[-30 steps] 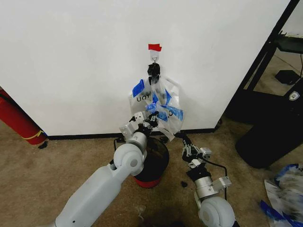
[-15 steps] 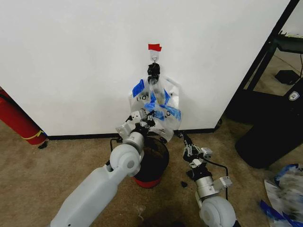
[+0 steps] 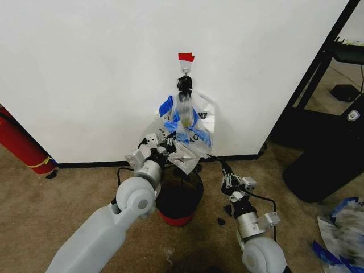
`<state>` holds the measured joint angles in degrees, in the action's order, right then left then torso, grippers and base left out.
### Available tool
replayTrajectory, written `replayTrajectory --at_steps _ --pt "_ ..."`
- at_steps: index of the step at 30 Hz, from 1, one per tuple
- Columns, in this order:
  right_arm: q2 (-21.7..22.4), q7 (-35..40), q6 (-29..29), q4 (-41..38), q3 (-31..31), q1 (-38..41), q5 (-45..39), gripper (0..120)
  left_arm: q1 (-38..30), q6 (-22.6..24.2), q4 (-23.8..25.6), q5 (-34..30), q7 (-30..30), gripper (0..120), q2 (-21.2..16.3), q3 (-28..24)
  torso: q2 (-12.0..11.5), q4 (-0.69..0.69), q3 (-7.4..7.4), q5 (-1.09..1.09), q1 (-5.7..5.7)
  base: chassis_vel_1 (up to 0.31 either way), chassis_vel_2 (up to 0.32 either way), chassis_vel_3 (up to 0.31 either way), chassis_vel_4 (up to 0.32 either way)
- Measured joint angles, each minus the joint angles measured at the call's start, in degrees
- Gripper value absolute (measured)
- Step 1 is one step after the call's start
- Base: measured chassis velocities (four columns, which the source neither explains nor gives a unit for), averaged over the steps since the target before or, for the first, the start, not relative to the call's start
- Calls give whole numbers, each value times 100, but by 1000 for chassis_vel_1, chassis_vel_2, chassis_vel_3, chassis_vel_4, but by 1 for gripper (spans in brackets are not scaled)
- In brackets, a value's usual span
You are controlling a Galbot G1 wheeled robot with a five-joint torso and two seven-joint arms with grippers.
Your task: Pick up the garbage bag from the wall and place it over the trash bin.
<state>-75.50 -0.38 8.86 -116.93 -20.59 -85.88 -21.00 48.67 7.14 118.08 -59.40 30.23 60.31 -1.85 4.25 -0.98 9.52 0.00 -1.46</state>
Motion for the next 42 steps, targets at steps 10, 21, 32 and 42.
replayTrajectory --at_steps 10,21,32,42 --pt "857 82 -89 -529 -235 -221 851 48 217 56 143 28 -68 0 -97 98 0 -2 0 0 0 0 0 0 0" --pt "1911 242 -389 622 1042 2248 973 89 223 34 88 72 -48 0 -96 -13 0 2 1 -1 0 0 0 0 0" --pt "1739 105 -470 1536 2226 3507 2271 94 258 34 164 61 -31 0 -34 -14 -1 0 1 -1 -1 0 0 0 0" --pt "1403 324 -643 1835 2350 3675 2522 56 350 32 189 51 -57 0 -105 32 0 0 0 0 0 0 0 0 0"
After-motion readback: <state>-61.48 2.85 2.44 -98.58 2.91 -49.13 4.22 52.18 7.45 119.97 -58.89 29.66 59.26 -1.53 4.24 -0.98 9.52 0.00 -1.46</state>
